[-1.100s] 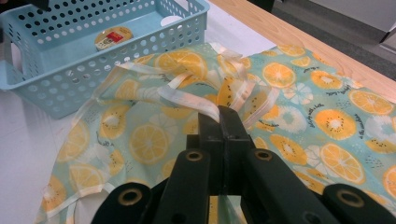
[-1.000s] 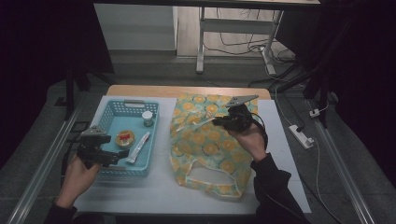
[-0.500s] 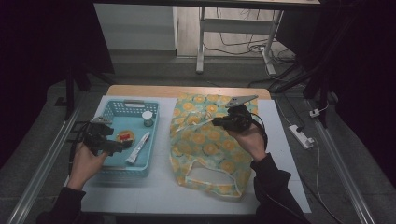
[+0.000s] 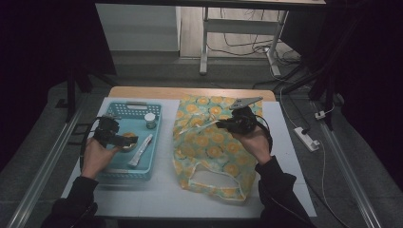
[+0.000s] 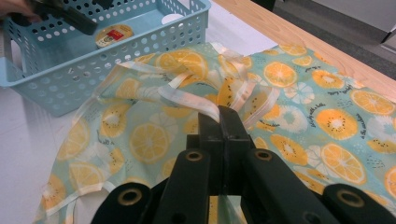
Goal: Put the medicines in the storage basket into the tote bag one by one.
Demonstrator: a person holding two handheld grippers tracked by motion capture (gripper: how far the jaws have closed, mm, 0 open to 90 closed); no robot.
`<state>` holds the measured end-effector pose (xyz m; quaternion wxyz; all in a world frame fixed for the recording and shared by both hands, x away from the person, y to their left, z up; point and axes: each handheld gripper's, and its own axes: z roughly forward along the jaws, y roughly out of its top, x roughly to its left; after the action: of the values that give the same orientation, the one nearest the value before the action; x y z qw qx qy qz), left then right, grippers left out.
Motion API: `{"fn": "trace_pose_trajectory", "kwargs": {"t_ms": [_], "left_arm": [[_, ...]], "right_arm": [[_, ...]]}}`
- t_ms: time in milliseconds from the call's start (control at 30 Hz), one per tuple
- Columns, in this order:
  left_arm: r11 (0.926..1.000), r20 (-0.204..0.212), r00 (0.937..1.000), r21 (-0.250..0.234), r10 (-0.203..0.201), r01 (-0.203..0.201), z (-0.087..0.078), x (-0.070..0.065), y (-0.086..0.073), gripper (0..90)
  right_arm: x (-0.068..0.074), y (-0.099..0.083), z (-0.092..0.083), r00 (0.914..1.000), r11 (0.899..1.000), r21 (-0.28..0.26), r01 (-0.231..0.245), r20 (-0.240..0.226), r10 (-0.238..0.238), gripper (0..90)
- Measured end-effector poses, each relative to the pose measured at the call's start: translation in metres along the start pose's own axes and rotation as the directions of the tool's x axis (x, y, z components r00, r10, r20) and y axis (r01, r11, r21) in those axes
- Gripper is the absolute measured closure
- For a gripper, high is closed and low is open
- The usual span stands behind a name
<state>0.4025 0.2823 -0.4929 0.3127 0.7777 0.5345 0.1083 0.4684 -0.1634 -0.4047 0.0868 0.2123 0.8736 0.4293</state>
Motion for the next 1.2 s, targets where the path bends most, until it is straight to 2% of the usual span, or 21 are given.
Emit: {"fn": "trace_pose_trajectory", "kwargs": {"t_ms": [233, 333, 500, 600, 667, 800, 900, 967, 1100, 1200], "left_arm": [[0.9955, -0.022, 0.9997, 0.095, 0.008, -0.006, 0.016, 0.005, 0.003, 0.0], [0.9914, -0.021, 0.9998, 0.13, -0.007, 0.009, 0.021, 0.008, 0.003, 0.0], [0.983, -0.023, 0.9997, 0.184, 0.003, 0.001, 0.03, 0.008, 0.004, 0.0], [0.9738, -0.029, 0.9995, 0.227, 0.015, -0.008, 0.035, 0.008, 0.004, 0.0], [0.9703, -0.031, 0.9995, 0.242, 0.012, -0.005, 0.037, 0.008, 0.004, 0.0], [0.9629, -0.064, 0.9979, 0.27, 0.012, 0.005, 0.039, 0.006, 0.005, 3.8], [0.9616, -0.074, 0.9971, 0.274, 0.017, 0.004, 0.039, 0.005, 0.005, 10.9], [0.9585, -0.074, 0.9971, 0.285, 0.018, 0.004, 0.038, 0.006, 0.005, 19.3], [0.955, -0.077, 0.997, 0.295, -0.007, 0.029, 0.038, 0.004, 0.006, 19.9], [0.9529, -0.08, 0.9968, 0.302, -0.009, 0.032, 0.038, 0.002, 0.006, 20.0]], "right_arm": [[0.001, 0.0, 0.001, 1.0, 1.0, 0.005, 0.004, -0.002, -0.004, 90.0], [0.001, 0.0, 0.001, 1.0, 1.0, 0.004, 0.002, -0.001, -0.002, 90.0], [0.0, 0.0, 0.0, 1.0, 1.0, 0.0, 0.002, -0.001, -0.002, 90.0], [0.0, -0.001, 0.0, 1.0, 1.0, 0.0, 0.003, -0.003, -0.003, 90.0], [0.0, -0.001, 0.0, 1.0, 1.0, 0.0, 0.003, -0.004, -0.003, 90.0], [0.0, -0.001, 0.0, 1.0, 1.0, 0.0, 0.002, -0.004, -0.002, 90.0], [-0.001, -0.001, 0.0, 1.0, 1.0, 0.001, 0.001, -0.004, -0.001, 90.0], [-0.001, -0.001, 0.0, 1.0, 1.0, 0.001, 0.001, -0.004, -0.001, 90.0], [-0.001, -0.001, 0.001, 1.0, 1.0, 0.003, 0.002, -0.004, -0.002, 90.0], [-0.001, -0.001, 0.001, 1.0, 1.0, 0.004, 0.003, -0.004, -0.003, 90.0]]}}
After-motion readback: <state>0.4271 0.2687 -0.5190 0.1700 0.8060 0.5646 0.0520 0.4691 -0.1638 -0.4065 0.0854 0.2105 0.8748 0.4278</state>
